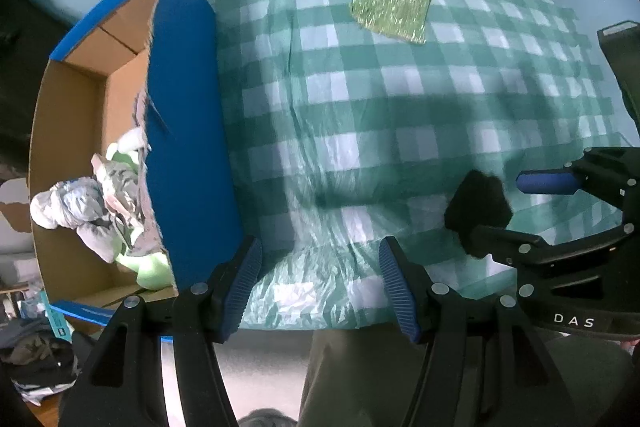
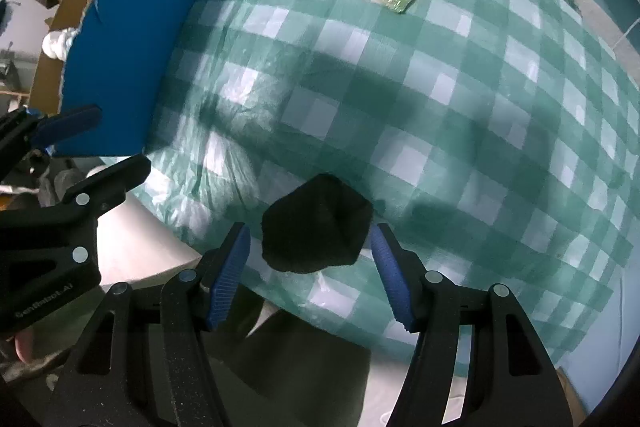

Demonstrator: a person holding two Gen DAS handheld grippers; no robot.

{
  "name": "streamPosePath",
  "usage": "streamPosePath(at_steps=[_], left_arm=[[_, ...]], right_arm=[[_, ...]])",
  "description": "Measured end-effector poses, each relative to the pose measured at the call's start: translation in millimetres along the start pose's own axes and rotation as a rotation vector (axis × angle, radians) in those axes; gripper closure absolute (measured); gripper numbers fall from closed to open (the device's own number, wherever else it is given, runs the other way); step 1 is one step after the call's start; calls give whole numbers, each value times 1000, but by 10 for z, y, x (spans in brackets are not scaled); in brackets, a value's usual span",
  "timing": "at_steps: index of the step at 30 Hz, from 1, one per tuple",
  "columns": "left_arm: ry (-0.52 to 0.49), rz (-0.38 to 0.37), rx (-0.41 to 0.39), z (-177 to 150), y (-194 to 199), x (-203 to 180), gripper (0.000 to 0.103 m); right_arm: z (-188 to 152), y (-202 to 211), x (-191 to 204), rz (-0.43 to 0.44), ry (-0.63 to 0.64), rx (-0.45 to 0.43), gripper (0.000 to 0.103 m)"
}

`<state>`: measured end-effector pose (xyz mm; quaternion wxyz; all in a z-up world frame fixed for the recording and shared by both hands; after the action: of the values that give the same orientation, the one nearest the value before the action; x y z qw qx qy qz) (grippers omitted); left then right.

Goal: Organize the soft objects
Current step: 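Close the right tool on the black sock while the left tool moves toward the green pad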

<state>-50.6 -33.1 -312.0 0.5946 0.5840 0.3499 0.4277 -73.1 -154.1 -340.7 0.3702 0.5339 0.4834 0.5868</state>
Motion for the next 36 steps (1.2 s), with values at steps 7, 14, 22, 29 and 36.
streamPosePath(at_steps=[7, 14, 22, 29, 36], left_arm=[[29, -9, 27, -50, -132, 39, 40], [20, -8, 29, -42, -146, 12, 40], [-6, -11, 10, 112, -112, -61, 37], [-44, -2, -29, 347, -40, -157, 31], [-61, 5, -71, 770, -44, -204, 30]], right_arm=[[-16, -256, 45, -40, 31, 31, 39], [-54, -445, 54, -101, 74, 48, 39], [-43, -385, -17, -91, 83, 4, 63], [95, -156, -323, -78, -2, -49, 64], [308, 172, -762, -83, -81, -111, 64]])
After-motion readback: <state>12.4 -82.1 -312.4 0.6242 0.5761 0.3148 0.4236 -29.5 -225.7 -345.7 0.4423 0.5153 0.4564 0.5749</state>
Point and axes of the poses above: each gripper's, at about its wrist camera, not at the fingertips, and y roughly against the way its jaws point, x to its left, z to its top, the point moved 9 cm from there along -y, roughly the way its jaws point
